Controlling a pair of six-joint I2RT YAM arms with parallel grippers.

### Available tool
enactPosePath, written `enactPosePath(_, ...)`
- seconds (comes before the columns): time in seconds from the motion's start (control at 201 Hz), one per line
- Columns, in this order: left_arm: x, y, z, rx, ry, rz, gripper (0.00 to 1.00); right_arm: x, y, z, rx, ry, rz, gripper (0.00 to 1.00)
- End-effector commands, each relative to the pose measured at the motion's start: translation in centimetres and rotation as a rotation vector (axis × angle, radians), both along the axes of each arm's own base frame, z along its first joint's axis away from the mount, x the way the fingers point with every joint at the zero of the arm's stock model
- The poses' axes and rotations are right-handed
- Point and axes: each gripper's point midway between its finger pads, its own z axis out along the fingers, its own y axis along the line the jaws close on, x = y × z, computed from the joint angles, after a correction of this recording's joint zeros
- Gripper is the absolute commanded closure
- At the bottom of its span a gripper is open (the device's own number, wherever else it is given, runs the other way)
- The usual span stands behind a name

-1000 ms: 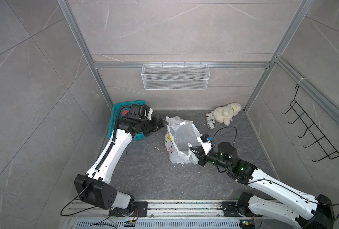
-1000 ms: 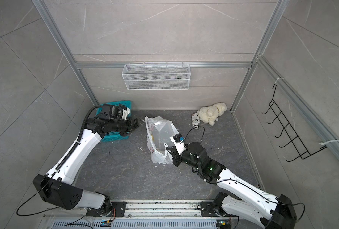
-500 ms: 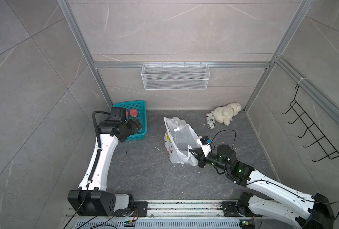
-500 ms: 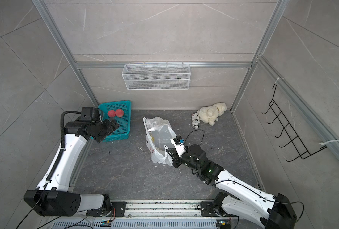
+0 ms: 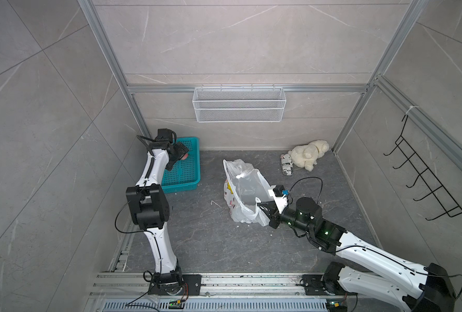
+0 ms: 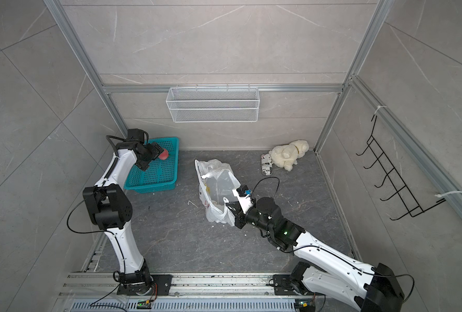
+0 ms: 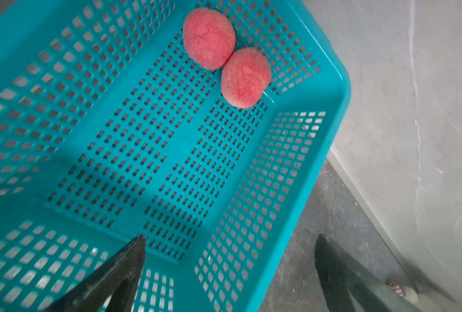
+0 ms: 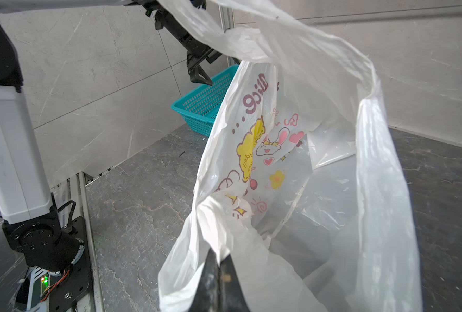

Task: Place the peach into a plastic bag & tie a knot
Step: Pick up the peach from the basket.

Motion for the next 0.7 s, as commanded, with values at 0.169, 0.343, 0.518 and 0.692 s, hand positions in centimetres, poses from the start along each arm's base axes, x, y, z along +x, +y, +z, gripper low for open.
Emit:
enactPosePath(0.169, 5.6, 1.2, -2.7, 0.036, -0.030, 0.002, 0.01, -0.2, 0.4, -0.8, -0.007, 0.012, 0.012, 1.00)
enactPosePath(0.343, 8.6, 1.8, -5.1, 0.056, -0.058, 0.004, 0.00, -0.2, 0.7, -1.2, -0.019, 0.016, 0.021, 1.00)
enactPosePath(0.518, 10.5, 2.4, -8.0, 0.050, -0.059, 0.014, 0.00, -0.6, 1.2, -1.3, -0.029, 0.015, 0.043, 1.00)
enactPosePath(0.692, 11.9, 2.7, -9.7, 0.058, -0.094, 0.023, 0.01, -0.9, 1.4, -1.3, -0.036, 0.010, 0.059, 1.00)
